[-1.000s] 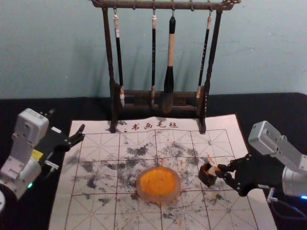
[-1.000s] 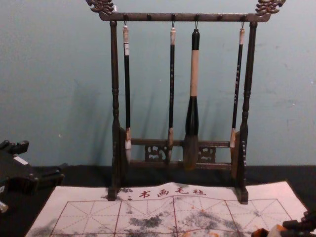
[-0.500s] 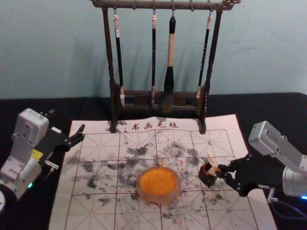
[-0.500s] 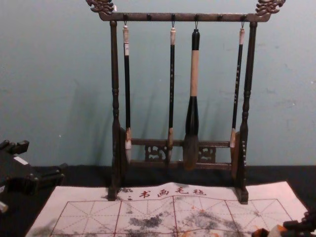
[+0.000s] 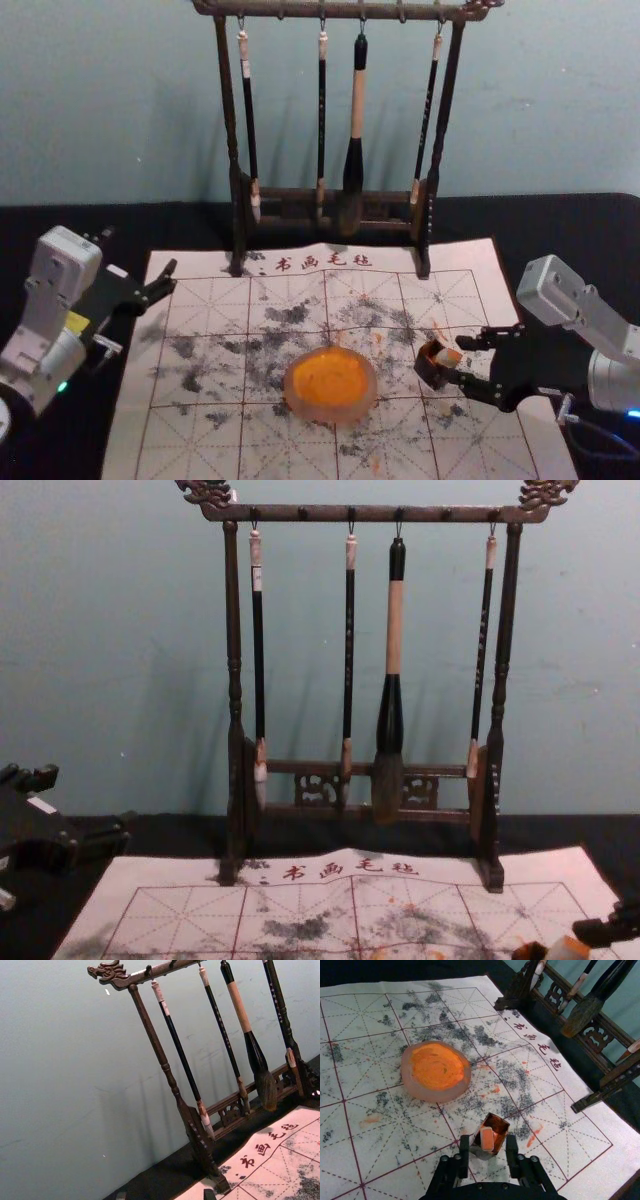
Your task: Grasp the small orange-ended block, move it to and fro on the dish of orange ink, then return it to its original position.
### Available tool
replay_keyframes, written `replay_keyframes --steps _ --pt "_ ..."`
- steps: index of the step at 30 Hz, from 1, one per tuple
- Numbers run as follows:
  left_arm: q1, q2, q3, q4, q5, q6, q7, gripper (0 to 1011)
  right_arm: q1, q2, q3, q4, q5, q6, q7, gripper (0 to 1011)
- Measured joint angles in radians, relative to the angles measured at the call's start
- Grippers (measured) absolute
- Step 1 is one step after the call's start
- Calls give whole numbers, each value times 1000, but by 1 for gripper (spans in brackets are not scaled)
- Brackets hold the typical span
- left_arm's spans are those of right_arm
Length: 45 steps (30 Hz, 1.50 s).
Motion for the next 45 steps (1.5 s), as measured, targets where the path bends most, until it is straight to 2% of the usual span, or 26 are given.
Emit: replay_keyframes --steps 1,2,5,9,12,13,17,20,23,30,35,36,38,40,41,42,45 --pt "0 0 0 0 0 0 0 1001 0 0 0 0 0 0 0 453" --pt "0 0 0 0 0 0 0 1001 0 0 0 0 0 0 0 453" --pt "0 0 0 0 0 0 0 1001 0 0 0 0 1 0 0 540" --pt "0 0 0 0 0 0 0 1001 0 0 0 0 1 -1 0 702" --pt "0 0 0 0 0 0 0 1001 0 0 1 -1 1 -1 0 758" --pt "0 0 0 0 0 0 0 1001 0 0 1 -1 1 -1 0 815" --pt "0 0 0 0 0 0 0 1001 0 0 1 -1 2 -2 0 894" --pt "0 0 0 0 0 0 0 1001 0 0 1 0 2 -2 0 995" --pt "0 0 0 0 0 0 0 1002 0 0 1 -1 2 -2 0 1000" --pt "0 0 0 0 0 0 0 1001 -32 -10 31 -34 1 -43 -54 1000" --pt "0 0 0 0 0 0 0 1001 -75 -31 81 -73 -6 -98 -132 1000" --pt "0 0 0 0 0 0 0 1001 -94 -42 104 -85 -6 -118 -167 1000" --pt "0 0 0 0 0 0 0 1001 -113 -54 128 -98 -11 -140 -216 1000" --pt "0 0 0 0 0 0 0 1001 -160 -89 175 -119 -42 -180 -328 1000" --pt "0 0 0 0 0 0 0 1001 -160 -89 175 -119 -42 -180 -328 1000" --pt "0 0 0 0 0 0 0 1001 -182 -109 194 -122 -60 -197 -385 1000" --pt "0 0 0 0 0 0 0 1001 -220 -150 221 -117 -95 -215 -480 1000"
